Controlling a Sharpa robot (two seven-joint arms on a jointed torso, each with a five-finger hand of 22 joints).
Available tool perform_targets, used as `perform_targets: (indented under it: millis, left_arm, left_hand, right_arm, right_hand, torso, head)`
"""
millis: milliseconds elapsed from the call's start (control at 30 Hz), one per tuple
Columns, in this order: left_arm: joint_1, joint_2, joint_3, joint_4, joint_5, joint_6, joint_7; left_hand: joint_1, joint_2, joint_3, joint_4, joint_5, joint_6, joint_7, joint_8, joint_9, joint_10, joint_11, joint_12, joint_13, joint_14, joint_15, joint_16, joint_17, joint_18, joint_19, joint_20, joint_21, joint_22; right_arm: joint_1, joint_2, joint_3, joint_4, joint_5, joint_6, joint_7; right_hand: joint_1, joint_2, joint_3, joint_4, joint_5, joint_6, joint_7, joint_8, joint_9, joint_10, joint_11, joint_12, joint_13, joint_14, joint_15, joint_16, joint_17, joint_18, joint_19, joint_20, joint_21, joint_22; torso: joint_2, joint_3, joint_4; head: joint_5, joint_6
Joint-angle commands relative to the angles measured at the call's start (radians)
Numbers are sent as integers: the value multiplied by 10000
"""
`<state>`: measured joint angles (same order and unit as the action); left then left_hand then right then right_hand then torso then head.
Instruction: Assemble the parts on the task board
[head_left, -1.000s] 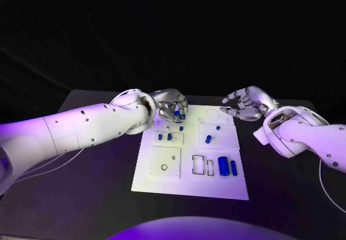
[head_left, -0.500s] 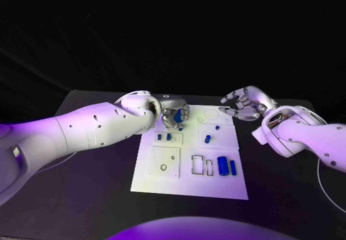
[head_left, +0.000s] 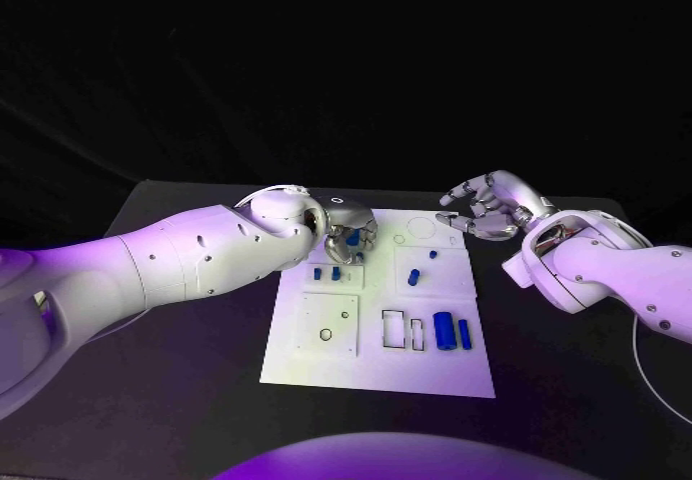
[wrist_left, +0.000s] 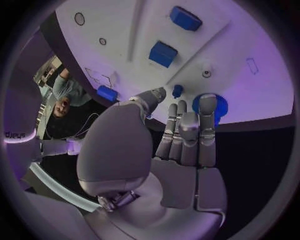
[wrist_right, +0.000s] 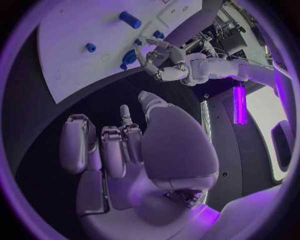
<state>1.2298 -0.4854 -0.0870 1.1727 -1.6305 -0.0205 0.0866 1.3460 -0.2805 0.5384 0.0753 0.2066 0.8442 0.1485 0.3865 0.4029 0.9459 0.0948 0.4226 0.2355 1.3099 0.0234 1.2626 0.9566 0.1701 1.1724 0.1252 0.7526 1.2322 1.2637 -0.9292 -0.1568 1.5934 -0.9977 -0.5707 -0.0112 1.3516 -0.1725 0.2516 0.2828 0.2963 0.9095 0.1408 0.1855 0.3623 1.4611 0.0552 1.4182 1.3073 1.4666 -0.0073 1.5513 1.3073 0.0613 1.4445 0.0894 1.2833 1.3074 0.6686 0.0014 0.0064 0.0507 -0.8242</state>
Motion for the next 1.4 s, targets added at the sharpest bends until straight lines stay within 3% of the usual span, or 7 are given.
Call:
perform_targets:
  millis: [33, 467, 967, 1400]
  left_arm:
    - [-16, 79, 5, -44, -300, 347, -221]
    - [-110, 222, 9, -288, -340, 513, -439]
    - [-127, 259, 13, -379, -339, 438, -495]
    - [-129, 277, 13, -353, -232, 418, -416]
  left_hand:
    - [-84, 44, 47, -66, 43, 40, 63, -107, -34, 100, 31, -60, -42, 134, 8, 134, 115, -209, 151, 15, 206, 105]
    - [-40, 152, 237, -179, 81, 283, 44, -212, -74, 370, 14, -154, -212, 446, -2, 564, 577, -295, 460, 28, 867, 499]
    - [25, 471, 689, -391, -191, 617, -2, -347, -81, 927, -77, -293, -444, 835, -73, 1055, 1089, -436, 918, -20, 1878, 1100]
    - [-152, 386, 685, -423, -268, 615, -26, -476, -98, 1119, -119, -416, -530, 1008, -114, 1218, 1290, -501, 1097, -65, 2256, 1311]
  right_arm:
    - [-3, -1, 2, 24, -104, 67, 32]
    - [-2, 13, 2, 21, -104, 52, 55]
    - [-3, 31, 2, 13, -104, 64, 54]
    - [-3, 41, 2, 4, -104, 71, 47]
  right_hand:
    - [-94, 16, 55, 22, 58, -30, -43, 28, 14, -65, -19, -35, 1083, 858, -96, -57, 1852, 60, -39, -2, -53, 1293]
    - [-95, 14, 69, 20, 62, -34, -43, 30, 17, -66, -19, -37, 1083, 861, -96, -55, 1864, 59, -36, -2, -48, 1296]
    - [-99, 20, 92, 20, 70, -13, -46, 45, 27, -40, -23, -4, 1116, 863, -97, -52, 1876, 53, -24, -3, -24, 1309]
    - [-103, 21, 101, 21, 71, 3, -49, 56, 33, -32, -24, 5, 1125, 865, -98, -49, 1885, 52, -22, -3, -20, 1312]
  torso:
    - [1, 0, 2]
    - [-9, 8, 18]
    - [-18, 3, 10]
    - [-19, 7, 12]
  head:
    - [-5, -4]
    - [-24, -26]
    - [-17, -43]
    - [-10, -51]
